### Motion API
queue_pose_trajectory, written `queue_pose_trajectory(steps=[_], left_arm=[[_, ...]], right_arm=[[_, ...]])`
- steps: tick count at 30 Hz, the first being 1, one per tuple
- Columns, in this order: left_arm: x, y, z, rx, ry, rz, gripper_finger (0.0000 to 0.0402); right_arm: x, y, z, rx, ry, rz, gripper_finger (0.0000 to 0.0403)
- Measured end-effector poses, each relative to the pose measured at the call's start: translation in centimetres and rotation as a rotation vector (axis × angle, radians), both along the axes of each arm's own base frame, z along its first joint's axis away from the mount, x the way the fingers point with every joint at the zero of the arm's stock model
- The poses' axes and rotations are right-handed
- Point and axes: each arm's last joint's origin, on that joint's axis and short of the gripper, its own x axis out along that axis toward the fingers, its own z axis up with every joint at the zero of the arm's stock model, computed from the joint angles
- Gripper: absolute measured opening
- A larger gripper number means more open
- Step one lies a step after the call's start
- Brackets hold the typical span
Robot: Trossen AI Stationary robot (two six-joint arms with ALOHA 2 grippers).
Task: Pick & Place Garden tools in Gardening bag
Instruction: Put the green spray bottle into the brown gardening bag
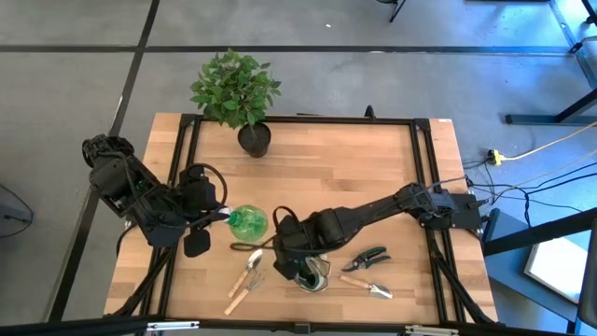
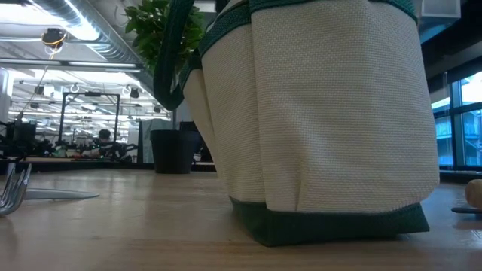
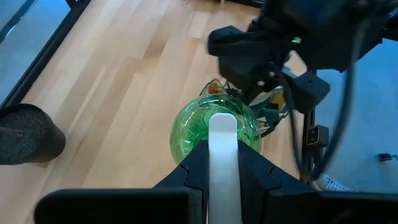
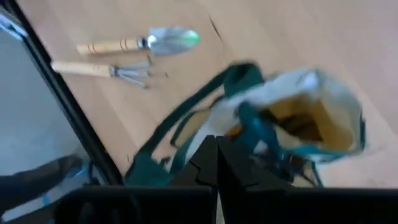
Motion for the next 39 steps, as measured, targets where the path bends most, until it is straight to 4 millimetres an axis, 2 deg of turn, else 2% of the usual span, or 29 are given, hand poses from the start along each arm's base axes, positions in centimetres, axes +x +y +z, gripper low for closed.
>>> queue_pose_trajectory(steps=[4, 11, 21, 31, 39], left_arm=[[0.0, 0.0, 0.0, 0.000, 0.000, -0.001, 0.0038], [0.0, 0.0, 0.0, 0.005, 0.001, -0.005, 0.0038], [0.0, 0.0, 0.0, 0.008, -0.002, -0.002, 0.0038], [0.0, 0.0, 0.0, 0.004, -0.003, 0.002, 0.0038], [0.1, -0.1, -0.1, -0.009, 0.011, -0.009, 0.0038]], right_arm=[[-0.5, 0.6, -0.3, -0.024, 0.030, -0.030, 0.0000], [0.3, 1.4, -1.1, 0.001, -0.021, -0.047, 0.0000], [0.4, 1.5, -2.5, -0.032, 0.040, -0.051, 0.0000], [-0.9, 0.9, -2.7, -0.078, 0.163, -0.146, 0.0000], [-1.6, 1.3, -2.5, -0.088, 0.189, -0.188, 0.0000]])
